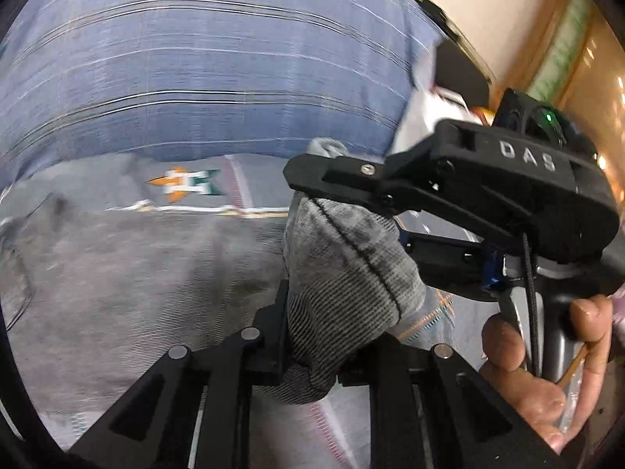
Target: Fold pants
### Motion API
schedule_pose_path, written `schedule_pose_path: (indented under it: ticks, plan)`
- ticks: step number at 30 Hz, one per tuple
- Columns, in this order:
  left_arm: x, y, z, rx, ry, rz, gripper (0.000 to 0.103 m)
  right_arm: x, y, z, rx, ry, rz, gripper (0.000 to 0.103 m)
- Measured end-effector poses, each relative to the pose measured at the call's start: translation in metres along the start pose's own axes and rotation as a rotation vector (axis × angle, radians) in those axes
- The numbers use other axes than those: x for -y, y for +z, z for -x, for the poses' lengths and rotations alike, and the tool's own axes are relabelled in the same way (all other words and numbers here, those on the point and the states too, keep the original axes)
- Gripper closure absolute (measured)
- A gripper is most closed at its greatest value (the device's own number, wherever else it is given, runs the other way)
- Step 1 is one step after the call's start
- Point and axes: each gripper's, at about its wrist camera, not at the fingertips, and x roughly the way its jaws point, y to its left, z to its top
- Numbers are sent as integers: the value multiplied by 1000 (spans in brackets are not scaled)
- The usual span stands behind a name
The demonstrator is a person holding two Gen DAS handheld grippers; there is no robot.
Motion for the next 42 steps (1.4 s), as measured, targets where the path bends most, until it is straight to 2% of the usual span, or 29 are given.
schedule_pose_path:
  ticks: [4,6,8,11,13,14,15,16,17,18,19,20,21,22,23,27,29,31,33,35,37,38,40,42]
  plan:
    - [-57,-18,5,-28,17,100,86,-1,-24,-56,-76,61,20,75]
    - [-81,-37,-1,-68,-3,166,87,0,-33,-83,-141,13,26,78]
    - [-97,-52,-2,-74,-24,212,87,-3,-39,-105,-185,1,57,79]
    - [-113,-63,-2,-72,-58,310,87,-8,-45,-119,-200,-7,91,80]
    - [-113,-61,-4,-78,-61,324,86,-9,-44,-123,-180,-20,99,76]
    - [-112,-59,-6,-84,-47,310,84,-5,-43,-122,-161,-29,95,68]
    - [-114,-60,-7,-80,-36,306,83,-2,-43,-122,-145,-35,87,50]
    - [-117,-61,-9,-78,-28,313,83,2,-41,-118,-118,-33,70,42]
    - [-121,-62,-11,-84,-31,328,81,6,-39,-111,-86,-21,48,37]
    - [-126,-63,-10,-91,-49,347,81,9,-36,-101,-59,5,25,37]
    - [-130,-63,-8,-94,-58,360,74,11,-34,-92,-32,33,5,36]
    - [-133,-61,-3,-89,-51,365,60,11,-32,-86,-5,42,-4,35]
    - [-134,-61,2,-77,-44,364,52,11,-29,-81,19,30,-8,34]
    - [-136,-60,7,-57,-37,366,39,13,-27,-77,40,-9,-11,34]
    - [-140,-59,11,-40,-36,373,35,17,-26,-73,60,-39,-20,34]
    - [-148,-53,8,-20,-3,408,37,23,-24,-68,85,-39,-47,37]
    - [-147,-48,-4,-56,53,385,81,16,-24,-68,97,-36,-15,37]
    - [-145,-46,3,-34,56,386,84,8,-25,-60,123,-17,25,37]
    - [-144,-44,27,36,40,389,84,4,-28,-54,151,-8,43,36]
    - [-145,-44,46,87,98,377,84,5,-29,-52,151,12,36,36]
    - [-155,-51,50,90,169,420,84,10,-30,-61,104,20,16,36]
    - [-163,-58,41,52,231,457,84,11,-31,-72,51,7,15,36]
    - [-172,-69,25,-9,241,497,82,11,-37,-95,-19,-30,27,36]
    - [-168,-71,30,26,242,479,79,8,-45,-115,-77,-70,60,37]
